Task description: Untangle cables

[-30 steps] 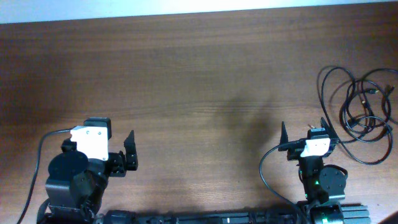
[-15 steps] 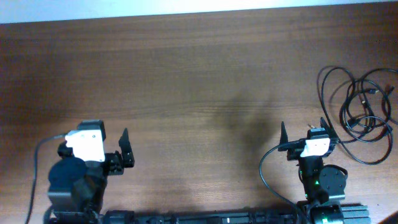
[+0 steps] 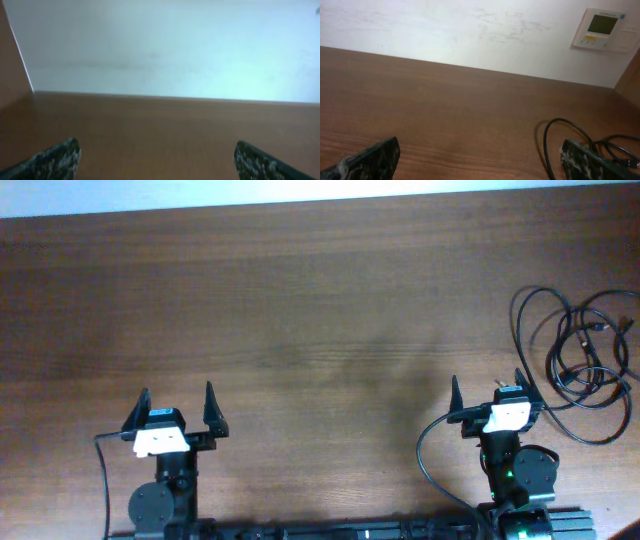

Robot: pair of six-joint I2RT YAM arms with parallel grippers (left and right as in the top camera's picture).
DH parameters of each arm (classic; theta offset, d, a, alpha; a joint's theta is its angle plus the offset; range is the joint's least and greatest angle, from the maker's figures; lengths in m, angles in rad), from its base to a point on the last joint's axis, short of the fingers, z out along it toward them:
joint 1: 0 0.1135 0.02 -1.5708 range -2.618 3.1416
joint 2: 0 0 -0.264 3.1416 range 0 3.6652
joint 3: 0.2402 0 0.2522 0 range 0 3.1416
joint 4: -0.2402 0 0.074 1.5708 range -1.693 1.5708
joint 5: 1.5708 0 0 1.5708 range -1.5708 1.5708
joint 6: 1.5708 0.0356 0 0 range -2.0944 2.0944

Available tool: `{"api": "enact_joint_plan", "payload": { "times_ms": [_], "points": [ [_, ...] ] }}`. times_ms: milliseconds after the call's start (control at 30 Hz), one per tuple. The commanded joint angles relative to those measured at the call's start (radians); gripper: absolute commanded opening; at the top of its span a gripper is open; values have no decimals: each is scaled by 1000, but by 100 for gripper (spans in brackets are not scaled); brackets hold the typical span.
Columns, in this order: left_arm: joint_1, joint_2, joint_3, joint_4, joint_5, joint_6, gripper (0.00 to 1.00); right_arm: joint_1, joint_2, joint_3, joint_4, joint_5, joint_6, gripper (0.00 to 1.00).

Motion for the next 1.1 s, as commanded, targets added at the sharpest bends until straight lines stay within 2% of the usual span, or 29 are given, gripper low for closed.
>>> {"api": "enact_joint_plan", "payload": {
  "times_ms": [0,33,133,233,333,433,533,1067],
  "points": [
    [9,-12,-95,146,10,16,99,-6,-8,-5,-8,-5,1,99],
    [9,-12,-125,202,6,20,99,-6,-8,-5,-7,-5,1,98],
    [12,-12,-124,185,11,105,99,-6,-8,-5,-7,-5,1,99],
    [16,-12,-124,-12,51,104,99,-6,-8,-5,-8,-5,1,99],
    [16,-12,-124,-24,71,179,99,-6,-8,-5,-8,-5,1,98],
    [15,-12,-124,-25,76,173,99,-6,-8,-5,-8,-5,1,98],
    [15,-12,-124,-23,76,110,99,-6,-8,-5,-7,-5,1,98],
    [15,-11,-124,-23,75,110,99,-6,-8,-5,-7,-5,1,99]
  ]
}}
